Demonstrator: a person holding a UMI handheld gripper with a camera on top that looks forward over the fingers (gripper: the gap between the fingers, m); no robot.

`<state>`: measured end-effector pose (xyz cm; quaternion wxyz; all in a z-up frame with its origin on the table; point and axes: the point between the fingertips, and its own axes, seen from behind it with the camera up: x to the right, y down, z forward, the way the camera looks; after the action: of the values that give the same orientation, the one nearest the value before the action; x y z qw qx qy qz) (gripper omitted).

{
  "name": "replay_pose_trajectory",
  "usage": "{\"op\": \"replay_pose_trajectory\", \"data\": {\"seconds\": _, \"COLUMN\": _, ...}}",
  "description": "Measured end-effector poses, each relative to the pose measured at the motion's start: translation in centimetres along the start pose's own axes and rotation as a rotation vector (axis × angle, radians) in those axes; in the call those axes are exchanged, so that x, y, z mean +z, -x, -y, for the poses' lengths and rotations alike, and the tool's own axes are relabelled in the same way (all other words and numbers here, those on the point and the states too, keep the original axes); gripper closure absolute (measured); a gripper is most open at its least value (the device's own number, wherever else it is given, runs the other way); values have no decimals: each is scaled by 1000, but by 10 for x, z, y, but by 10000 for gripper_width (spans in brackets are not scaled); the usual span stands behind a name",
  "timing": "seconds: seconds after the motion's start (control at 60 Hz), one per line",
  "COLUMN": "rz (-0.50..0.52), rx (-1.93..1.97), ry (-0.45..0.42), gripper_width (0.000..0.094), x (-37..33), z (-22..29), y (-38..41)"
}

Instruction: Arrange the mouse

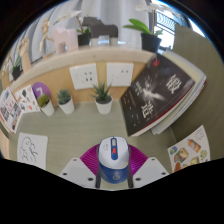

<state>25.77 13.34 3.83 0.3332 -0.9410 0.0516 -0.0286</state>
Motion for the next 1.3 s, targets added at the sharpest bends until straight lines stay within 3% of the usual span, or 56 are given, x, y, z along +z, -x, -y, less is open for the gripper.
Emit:
{"op": "replay_pose_trajectory", "data": {"seconds": 0.267, "rz": -41, "rx": 53, "ry": -346, "gripper_width": 570, "x": -167, "z": 137, "y": 103}}
{"op": "replay_pose_trajectory", "data": {"seconds": 0.4, "rz": 2, "rx": 62, "ry": -406, "gripper_width": 572, "x": -198, "z": 157, "y": 191}}
{"op": "replay_pose_trajectory", "data": {"seconds": 0.5, "rz": 24, "rx": 34, "ry": -374, "gripper_width": 573, "x": -175, "z": 139, "y": 253}}
{"op": "replay_pose_trajectory", "data": {"seconds": 0.65, "rz": 56, "rx": 13, "ry": -224, "gripper_width": 573, "x": -102, "z": 67, "y": 322}}
{"op": "replay_pose_trajectory", "data": {"seconds": 0.817, "rz": 29, "rx": 13, "ry": -58, "gripper_width": 576, "x": -32, "z": -21, "y": 343}}
{"op": "replay_pose_trajectory", "data": {"seconds": 0.967, "rz": 12, "rx": 32, "ry": 26, "gripper_width": 565, "x": -5, "z": -74, "y": 343}}
{"op": "replay_pose_trajectory", "data": {"seconds": 1.017, "rz": 10, "rx": 20, "ry": -10, "gripper_width": 531, "x": -4, "z": -74, "y": 342}}
{"op": "replay_pose_trajectory", "data": {"seconds": 1.167, "rz": 17, "rx": 15, "ry": 3, "gripper_width": 395, "x": -5, "z": -77, "y": 339}}
{"op": "replay_pose_trajectory", "data": {"seconds": 1.25, "rz": -13, "rx": 4, "ry": -8, "gripper_width": 213, "x": -19, "z": -67, "y": 328}}
{"op": "replay_pose_trajectory", "data": {"seconds": 1.3, "rz": -12, "rx": 0, "ry": -39, "gripper_width": 161, "x": -36, "z": -55, "y": 327}}
